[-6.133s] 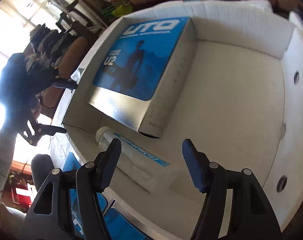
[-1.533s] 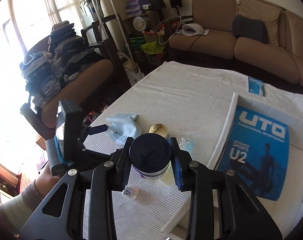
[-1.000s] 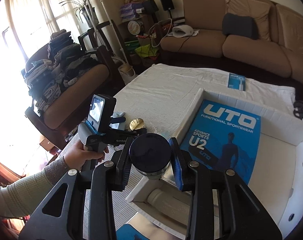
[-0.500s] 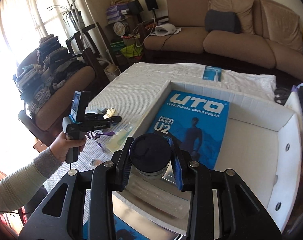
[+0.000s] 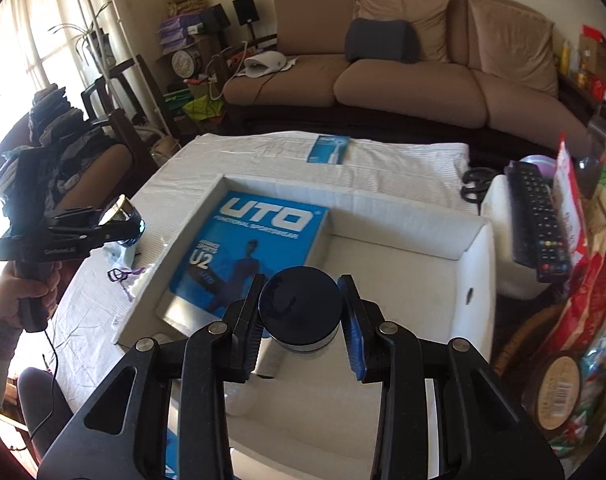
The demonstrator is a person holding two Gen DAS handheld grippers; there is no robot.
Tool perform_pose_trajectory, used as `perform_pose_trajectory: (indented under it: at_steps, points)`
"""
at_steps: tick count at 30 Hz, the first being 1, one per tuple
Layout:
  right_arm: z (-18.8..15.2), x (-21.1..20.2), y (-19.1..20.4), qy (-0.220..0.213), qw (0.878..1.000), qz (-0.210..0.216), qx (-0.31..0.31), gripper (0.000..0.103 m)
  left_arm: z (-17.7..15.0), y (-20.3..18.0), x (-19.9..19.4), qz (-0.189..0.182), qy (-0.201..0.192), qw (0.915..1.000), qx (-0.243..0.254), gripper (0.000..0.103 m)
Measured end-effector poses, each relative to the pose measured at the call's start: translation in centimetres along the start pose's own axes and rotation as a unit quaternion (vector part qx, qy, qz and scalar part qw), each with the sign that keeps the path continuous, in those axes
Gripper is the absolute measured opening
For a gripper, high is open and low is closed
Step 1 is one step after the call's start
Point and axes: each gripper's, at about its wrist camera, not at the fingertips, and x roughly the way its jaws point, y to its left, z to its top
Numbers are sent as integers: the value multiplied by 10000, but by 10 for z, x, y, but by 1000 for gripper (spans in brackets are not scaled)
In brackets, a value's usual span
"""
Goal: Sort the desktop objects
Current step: 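Carry the Nivea can into the tray and open the right tool while the left tool carries the jar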
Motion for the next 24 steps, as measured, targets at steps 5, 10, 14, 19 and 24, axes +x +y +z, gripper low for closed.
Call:
perform_pose_trajectory:
  at_steps: [5, 10, 14, 19, 24]
  points:
    - [10, 19, -51, 204, 9994, -214, 174, 33, 20, -74, 60, -236, 167, 9994, 205, 49]
    - [20, 58, -91, 479, 9980, -323, 260, 33, 33, -121, 121, -112, 454, 9981, 392, 49]
    - [30, 92, -109, 695, 9963, -480, 186, 33, 41, -133, 159, 72, 617, 9973, 381, 49]
    - [32, 128, -124, 837, 9947, -557, 202, 33, 45, -135, 193, 233, 809, 9960, 302, 49]
    - [28, 158, -131, 1054, 9915, -756, 119, 33, 44, -133, 209, 285, 936, 9949, 254, 49]
